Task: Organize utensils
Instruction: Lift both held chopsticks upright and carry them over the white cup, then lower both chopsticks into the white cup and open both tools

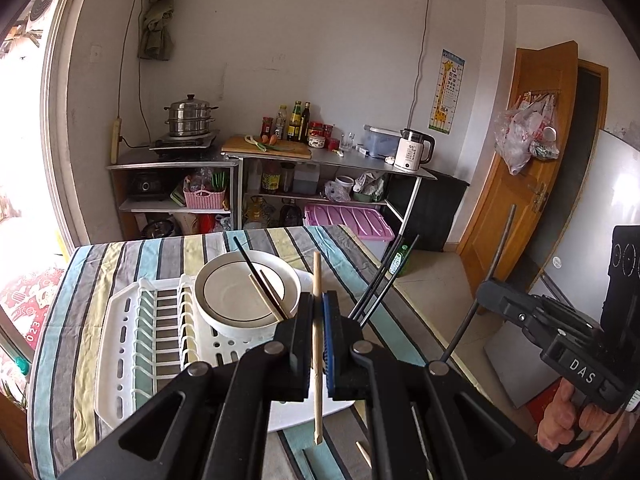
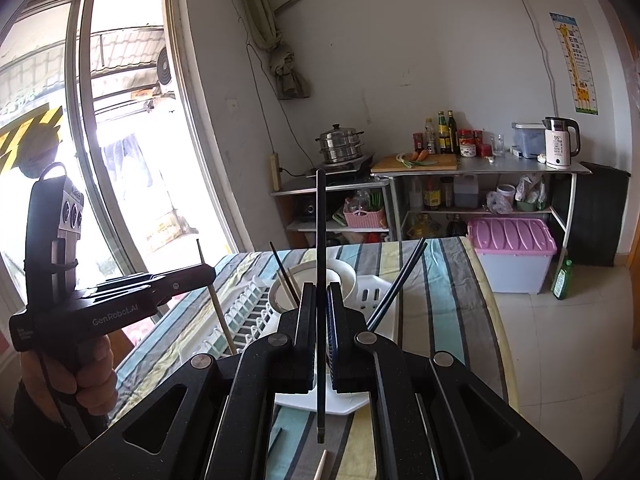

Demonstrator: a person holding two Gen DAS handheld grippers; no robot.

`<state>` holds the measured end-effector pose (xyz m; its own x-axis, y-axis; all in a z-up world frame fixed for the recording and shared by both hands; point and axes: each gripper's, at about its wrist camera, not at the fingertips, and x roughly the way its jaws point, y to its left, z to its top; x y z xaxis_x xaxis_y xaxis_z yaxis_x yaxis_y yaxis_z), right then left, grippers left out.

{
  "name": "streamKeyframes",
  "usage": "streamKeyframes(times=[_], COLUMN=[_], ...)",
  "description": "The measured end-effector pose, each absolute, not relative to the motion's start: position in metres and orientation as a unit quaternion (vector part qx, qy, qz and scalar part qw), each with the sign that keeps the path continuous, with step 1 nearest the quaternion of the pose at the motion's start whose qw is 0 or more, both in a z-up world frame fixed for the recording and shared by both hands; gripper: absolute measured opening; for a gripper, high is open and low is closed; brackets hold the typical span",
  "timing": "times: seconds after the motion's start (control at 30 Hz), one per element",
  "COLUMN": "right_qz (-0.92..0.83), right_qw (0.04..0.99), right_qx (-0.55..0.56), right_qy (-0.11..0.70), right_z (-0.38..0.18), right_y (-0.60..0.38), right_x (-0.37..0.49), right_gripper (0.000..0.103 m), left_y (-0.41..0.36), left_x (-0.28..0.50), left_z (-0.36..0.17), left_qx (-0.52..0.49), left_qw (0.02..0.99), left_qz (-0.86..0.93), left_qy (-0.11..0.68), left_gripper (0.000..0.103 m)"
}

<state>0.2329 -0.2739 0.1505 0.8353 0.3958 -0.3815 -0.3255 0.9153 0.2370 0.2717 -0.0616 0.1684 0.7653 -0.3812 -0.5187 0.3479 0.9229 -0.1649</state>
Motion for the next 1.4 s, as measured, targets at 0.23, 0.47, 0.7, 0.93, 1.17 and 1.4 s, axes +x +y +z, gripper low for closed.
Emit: streamKeyframes(times=[0.23,0.47,0.7,0.93,1.17,1.4], right_qz=[0.186,0.185,0.185,0.185,0.182,0.173], right_qw=[0.957,0.957,0.956,0.953,0.948,0.945], right_qx=[0.083,0.087,0.088,0.094,0.097,0.102], right_qy=[0.209,0.205,0.209,0.22,0.241,0.259], right_z=[0.158,0.16,0.153,0.139,0.121,0.106], right_y=[-0.274,-0.271,-0.267,-0.267,-0.267,-0.272], right_x=[0.261,0.286,0.302,0.31,0.316,0.32], right_gripper=[0.005,0.005,0.005,0.005,0.005,0.005], left_y=[-0.07,-0.074,-0.083,-0.085,-0.084,-0.079], left_x=[0.301,0.324,0.343,0.354,0.356,0.353], left_z=[0.179,0.179,0.169,0.155,0.136,0.118], left_qx=[-0.038,-0.045,-0.045,-0.052,-0.051,-0.054], left_qw=[0.94,0.941,0.939,0.936,0.932,0.928], left_qz=[-0.199,-0.201,-0.205,-0.206,-0.198,-0.188], left_qy=[0.273,0.27,0.271,0.28,0.3,0.318], left_gripper=[0.005,0.005,0.005,0.005,0.005,0.005])
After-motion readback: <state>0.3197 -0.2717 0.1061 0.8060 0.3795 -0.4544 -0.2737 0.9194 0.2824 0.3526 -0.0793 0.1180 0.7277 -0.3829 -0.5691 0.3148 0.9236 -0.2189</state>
